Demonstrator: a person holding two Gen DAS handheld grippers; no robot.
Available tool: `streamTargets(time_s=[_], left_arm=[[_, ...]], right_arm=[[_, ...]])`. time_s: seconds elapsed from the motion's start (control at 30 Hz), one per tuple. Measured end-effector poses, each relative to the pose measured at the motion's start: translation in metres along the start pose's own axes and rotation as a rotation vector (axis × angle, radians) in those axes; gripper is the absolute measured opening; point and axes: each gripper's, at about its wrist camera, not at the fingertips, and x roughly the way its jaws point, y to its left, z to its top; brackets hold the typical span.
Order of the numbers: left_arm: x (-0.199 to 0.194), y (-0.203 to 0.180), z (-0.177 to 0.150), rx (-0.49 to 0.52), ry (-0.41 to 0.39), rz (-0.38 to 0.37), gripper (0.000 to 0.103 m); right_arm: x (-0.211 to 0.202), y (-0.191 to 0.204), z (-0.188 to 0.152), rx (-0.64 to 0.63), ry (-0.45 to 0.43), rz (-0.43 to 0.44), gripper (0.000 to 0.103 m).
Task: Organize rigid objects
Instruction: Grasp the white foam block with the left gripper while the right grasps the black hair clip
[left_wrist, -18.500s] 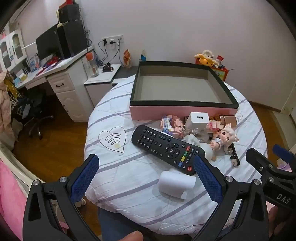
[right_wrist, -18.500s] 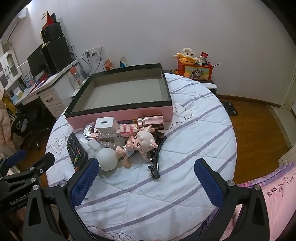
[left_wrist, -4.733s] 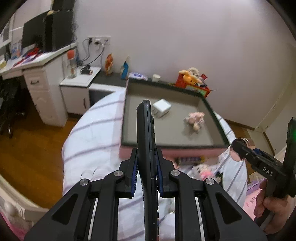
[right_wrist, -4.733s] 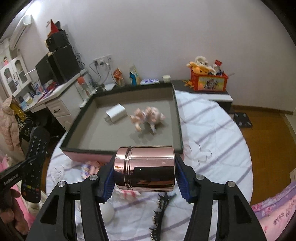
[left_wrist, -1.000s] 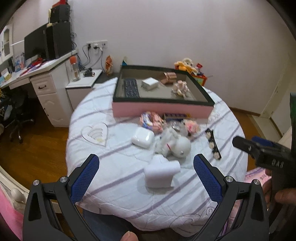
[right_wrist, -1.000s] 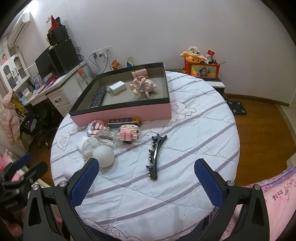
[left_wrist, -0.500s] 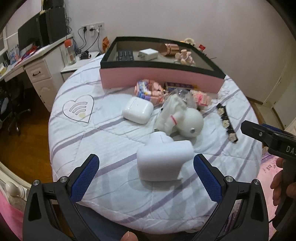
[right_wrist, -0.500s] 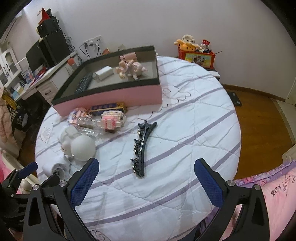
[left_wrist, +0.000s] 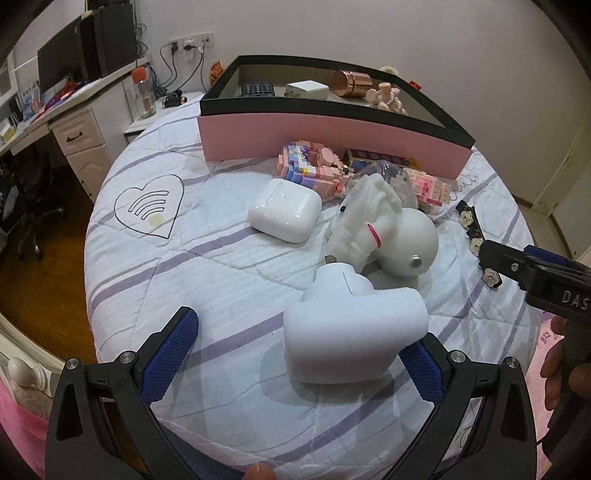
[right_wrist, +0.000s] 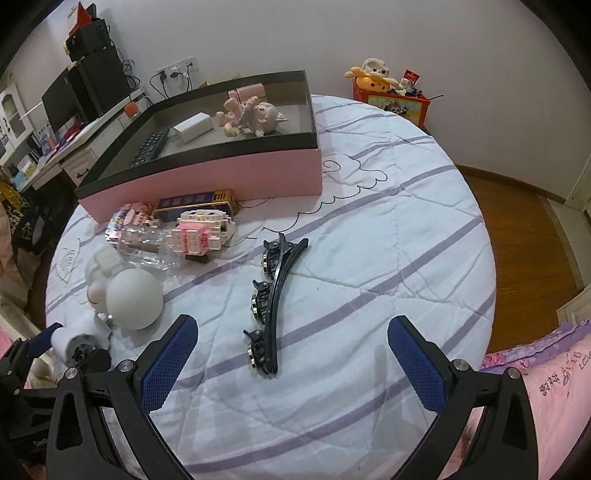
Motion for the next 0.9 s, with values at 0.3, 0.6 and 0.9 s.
streamTargets(time_s=[0.3,0.6,0.9], left_arm=[[0.003,0.002,-0.001,0.003,-0.017,0.014,0.075],[-0.004,0.012,0.000,-0.021,-0.029,-0.017,0.045],[-0.018,0.020,0.001,-0.030,-0.043,-0.018,0.045]], right_arm=[[0.023,0.009,0.000,-0.054,0.010,-0.053,0.082],[0.012,0.018,-0.006,-0.119,-0.027,-0.040,0.018],[-0.002,0.008,-0.006,-0.067,-0.043,0.024,0.018]])
